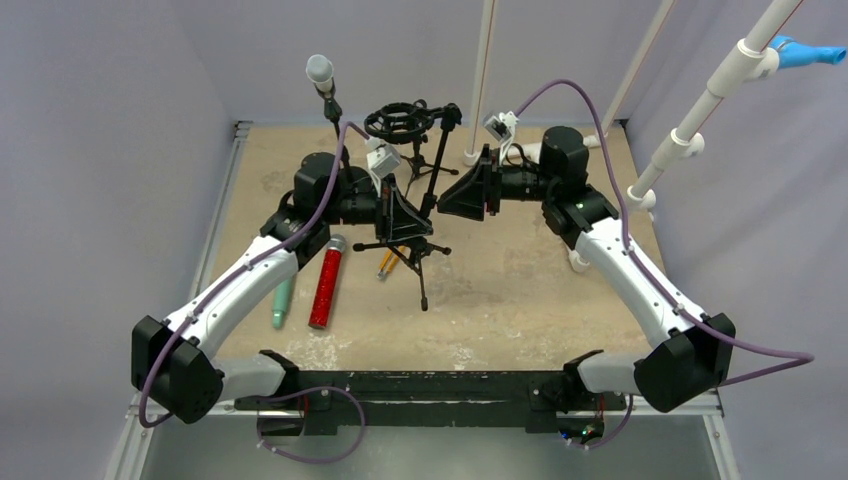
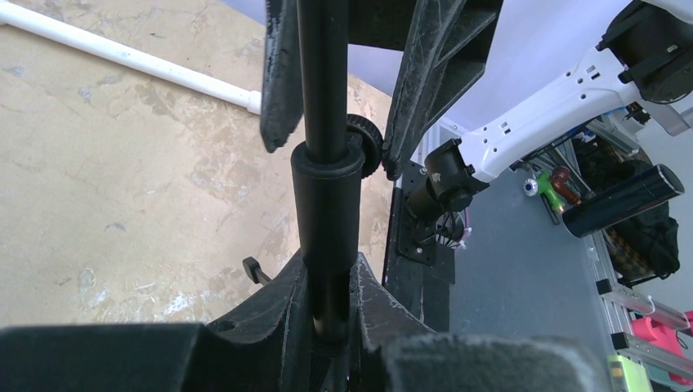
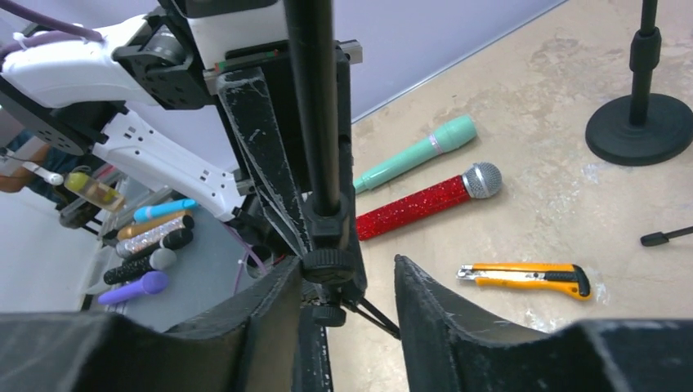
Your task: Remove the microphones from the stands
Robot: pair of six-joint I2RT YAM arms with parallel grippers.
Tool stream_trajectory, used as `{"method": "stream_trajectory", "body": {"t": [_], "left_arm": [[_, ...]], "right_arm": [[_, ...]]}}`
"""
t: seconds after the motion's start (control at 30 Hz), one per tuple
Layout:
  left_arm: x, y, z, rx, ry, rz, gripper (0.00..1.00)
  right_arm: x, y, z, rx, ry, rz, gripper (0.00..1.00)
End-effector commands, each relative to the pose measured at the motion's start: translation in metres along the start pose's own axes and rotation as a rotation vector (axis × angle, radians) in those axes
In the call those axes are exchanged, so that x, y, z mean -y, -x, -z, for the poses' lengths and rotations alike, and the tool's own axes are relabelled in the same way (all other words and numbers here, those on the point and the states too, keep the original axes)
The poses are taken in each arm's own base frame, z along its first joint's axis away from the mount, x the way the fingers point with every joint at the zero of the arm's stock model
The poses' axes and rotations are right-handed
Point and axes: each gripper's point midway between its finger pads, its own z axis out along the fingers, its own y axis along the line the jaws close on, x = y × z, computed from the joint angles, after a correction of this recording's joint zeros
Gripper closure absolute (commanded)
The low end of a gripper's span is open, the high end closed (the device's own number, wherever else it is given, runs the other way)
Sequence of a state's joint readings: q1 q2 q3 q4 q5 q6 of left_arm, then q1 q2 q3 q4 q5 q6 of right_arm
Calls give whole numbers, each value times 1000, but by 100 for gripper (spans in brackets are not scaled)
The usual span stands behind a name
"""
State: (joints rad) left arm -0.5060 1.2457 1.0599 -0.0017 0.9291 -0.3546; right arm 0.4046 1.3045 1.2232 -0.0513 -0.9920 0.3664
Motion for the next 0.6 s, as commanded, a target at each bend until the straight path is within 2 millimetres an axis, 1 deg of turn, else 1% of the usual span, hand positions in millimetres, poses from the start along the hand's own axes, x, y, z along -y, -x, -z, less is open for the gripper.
{"method": "stream_trajectory", "body": {"t": [0.0, 0.1, 0.23, 0.47, 0.53, 0.57], "left_arm": [[7, 27, 1, 58, -14, -102, 100], [5, 26, 0, 55, -10, -103, 100], [4, 25, 0, 51, -8, -102, 100], [4, 25, -1, 50, -13, -99, 100], [4, 25, -2, 48, -17, -95, 100], [5, 24, -2, 47, -23, -91, 100]], "right_arm": [[-3, 9, -1, 31, 24, 34, 61], [-1, 5, -2, 30, 22, 23, 68], [0, 2, -5, 27, 22, 15, 74], [1, -5, -10, 12, 29, 10, 78], [1, -6, -11, 8, 31, 18, 83], [1, -7, -11, 6, 27, 29, 88]]}}
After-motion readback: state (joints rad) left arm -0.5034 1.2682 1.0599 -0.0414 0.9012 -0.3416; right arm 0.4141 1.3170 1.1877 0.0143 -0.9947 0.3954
